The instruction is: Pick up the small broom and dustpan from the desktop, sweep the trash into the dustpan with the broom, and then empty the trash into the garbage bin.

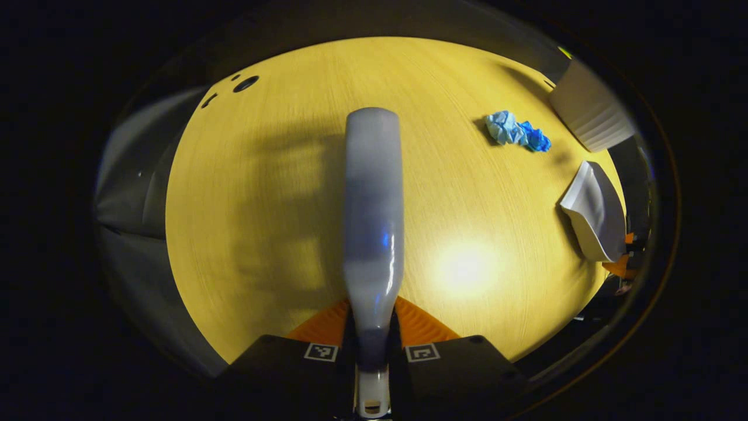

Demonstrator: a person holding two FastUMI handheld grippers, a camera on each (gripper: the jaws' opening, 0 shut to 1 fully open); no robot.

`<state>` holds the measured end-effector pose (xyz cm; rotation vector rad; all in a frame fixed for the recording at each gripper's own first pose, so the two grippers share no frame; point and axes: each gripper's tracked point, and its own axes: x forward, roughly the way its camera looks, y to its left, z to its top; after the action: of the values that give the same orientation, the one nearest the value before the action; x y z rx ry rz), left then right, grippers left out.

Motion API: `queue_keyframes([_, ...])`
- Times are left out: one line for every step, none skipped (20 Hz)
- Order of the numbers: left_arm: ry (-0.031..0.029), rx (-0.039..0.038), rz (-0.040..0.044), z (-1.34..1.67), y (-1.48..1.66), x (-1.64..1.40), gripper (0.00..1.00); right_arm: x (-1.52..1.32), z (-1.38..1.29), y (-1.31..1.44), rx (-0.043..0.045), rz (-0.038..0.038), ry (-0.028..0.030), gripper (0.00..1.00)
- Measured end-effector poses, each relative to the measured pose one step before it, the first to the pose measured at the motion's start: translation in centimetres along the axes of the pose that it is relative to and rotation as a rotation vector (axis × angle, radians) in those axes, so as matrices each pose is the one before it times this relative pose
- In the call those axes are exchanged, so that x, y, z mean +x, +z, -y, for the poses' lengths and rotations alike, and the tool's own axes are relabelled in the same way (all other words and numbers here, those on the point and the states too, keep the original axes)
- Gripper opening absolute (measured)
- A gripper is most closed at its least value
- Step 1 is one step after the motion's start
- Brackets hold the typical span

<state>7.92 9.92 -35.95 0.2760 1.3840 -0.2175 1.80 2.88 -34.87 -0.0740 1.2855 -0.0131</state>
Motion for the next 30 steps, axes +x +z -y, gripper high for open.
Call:
queue_keyframes([0.01216, 0.03432, 0.01133, -0.293, 0.243, 0.03, 0.3, -0.039, 0.037, 0.016, 0.00102, 0.00001, -0.00074, 0.33])
queue_keyframes([0.00897, 0.0269, 0.01042, -0.323, 0.232, 0.009, 0.25, 0.017, 0.023, -0.015, 0.00114, -0.00047, -0.00004, 0.34])
queue_keyframes([-0.00371, 0.01243, 0.00722, -0.097, 0.408, 0.019, 0.24, 0.013, -0.049, 0.007, 0.00038, 0.00111, -0.00018, 0.34])
queue_keyframes([-0.00921, 0.0038, -0.00212, -0.004, 0.113, -0.099, 0.22, -0.017, 0.009, -0.007, -0.00152, -0.00139, -0.00065, 0.34])
queue_keyframes([-0.01463, 0.00952, 0.00319, 0.184, 0.403, -0.252, 0.21, -0.003, 0.007, 0.008, 0.00088, 0.00187, -0.00078, 0.34])
queue_keyframes([-0.01306, 0.02862, 0.00109, 0.169, 0.492, -0.326, 0.21, -0.024, -0.032, 0.001, 0.00191, 0.00014, -0.00059, 0.34])
queue_keyframes([-0.00719, 0.03983, 0.00473, 0.092, 0.808, -0.321, 0.2, 0.047, 0.003, -0.017, 0.00008, 0.00058, -0.00112, 0.33])
queue_keyframes([-0.00456, 0.04323, 0.00113, 0.126, 0.798, -0.387, 0.2, 0.0, -0.016, -0.015, -0.00372, -0.00232, -0.00228, 0.34])
queue_keyframes([0.0004, 0.04381, -0.00199, 0.033, 1.05, -0.111, 0.2, -0.003, 0.045, -0.075, -0.00767, -0.00352, -0.00471, 0.34])
queue_keyframes([0.00434, 0.04519, 0.01005, 0.156, 1.314, 0.06, 0.2, -0.064, 0.054, -0.012, -0.01292, -0.00291, -0.00572, 0.34])
queue_keyframes([0.00258, 0.04664, 0.00308, 0.193, 1.224, 0.033, 0.2, -0.119, 0.002, -0.013, -0.00937, -0.00218, -0.00148, 0.34])
queue_keyframes([0.00008, 0.04359, 0.00293, 0.182, 1.195, 0.015, 0.19, -0.141, -0.062, 0.023, -0.00293, -0.00151, -0.00009, 0.34])
queue_keyframes([0.00163, 0.04194, 0.00486, 0.175, 1.226, 0.194, 0.16, -0.1, -0.191, 0.131, 0.00127, 0.00081, 0.00206, 0.34])
queue_keyframes([0.00083, 0.0249, -0.00187, 0.173, 0.884, 0.177, 0.19, -0.066, -0.219, 0.241, 0.00275, 0.00359, 0.00318, 0.34])
queue_keyframes([0.00477, 0.02321, -0.00546, 0.02, 0.952, 0.416, 0.19, -0.011, -0.265, 0.181, -0.00031, 0.00347, 0.00231, 0.34])
queue_keyframes([0.00482, 0.01379, -0.01, 0.014, 0.734, 0.462, 0.19, -0.023, -0.257, 0.209, -0.00328, 0.00132, 0.00005, 0.34])
queue_keyframes([0.00312, 0.01495, -0.00453, 0.095, 0.734, 0.373, 0.22, -0.047, -0.245, 0.063, -0.00737, 0.00091, -0.00051, 0.34])
queue_keyframes([0.00025, 0.01568, -0.00912, 0.139, 0.341, 0.483, 0.19, -0.032, -0.127, 0.025, -0.00706, -0.00052, -0.00047, 0.34])
queue_keyframes([-0.00777, 0.00587, -0.00181, 0.384, 0.365, 0.407, 0.19, 0.017, -0.099, 0.122, -0.00398, -0.00034, -0.00174, 0.34])
queue_keyframes([-0.01454, 0.00138, 0.00181, 0.484, 0.27, 0.198, 0.19, -0.075, -0.122, 0.277, -0.00164, -0.00036, -0.00037, 0.34])
queue_keyframes([-0.01569, 0.00202, 0.00388, 0.389, 0.281, 0.136, 0.19, -0.148, -0.27, 0.225, -0.00027, -0.00058, 0.00038, 0.34])
queue_keyframes([-0.01675, 0.0025, 0.00248, 0.297, 0.242, 0.2, 0.19, -0.018, -0.359, 0.397, 0.00137, -0.0008, 0.00106, 0.34])
queue_keyframes([-0.02081, 0.00389, 0.0017, 0.687, 0.199, 0.154, 0.19, 0.039, -0.361, 0.454, 0.0, 0.00103, 0.00073, 0.34])
queue_keyframes([-0.02556, 0.00742, 0.00371, 0.774, 0.017, -0.02, 0.19, 0.282, -0.131, 0.615, -0.00295, -0.00108, 0.00052, 0.34])
queue_keyframes([-0.02424, 0.01108, 0.00905, 0.778, 0.393, -0.247, 0.19, 0.125, -0.2, 0.779, -0.00394, 0.00117, -0.00086, 0.34])
queue_keyframes([-0.02539, 0.01144, 0.00289, 0.643, 0.21, 0.275, 0.19, 0.164, -0.284, 0.744, -0.00438, -0.0012, 0.00022, 0.34])
queue_keyframes([-0.02297, 0.01237, 0.00239, 0.922, 0.306, 0.243, 0.19, 0.044, -0.283, 0.536, -0.00557, -0.00189, -0.00117, 0.34])
queue_keyframes([-0.02412, 0.01192, 0.00228, 0.762, 0.01, 0.241, 0.18, 0.025, -0.178, 0.557, -0.0031, 0.00021, -0.00077, 0.34])
queue_keyframes([-0.02782, 0.00657, -0.00082, 0.878, 0.151, 0.237, 0.19, 0.001, -0.154, 0.581, -0.00101, -0.00191, 0.00085, 0.33])
queue_keyframes([-0.02449, 0.00153, -0.00262, 0.266, -0.122, -0.297, 0.19, -0.127, -0.286, 0.715, 0.00292, 0.00073, 0.00094, 0.34])
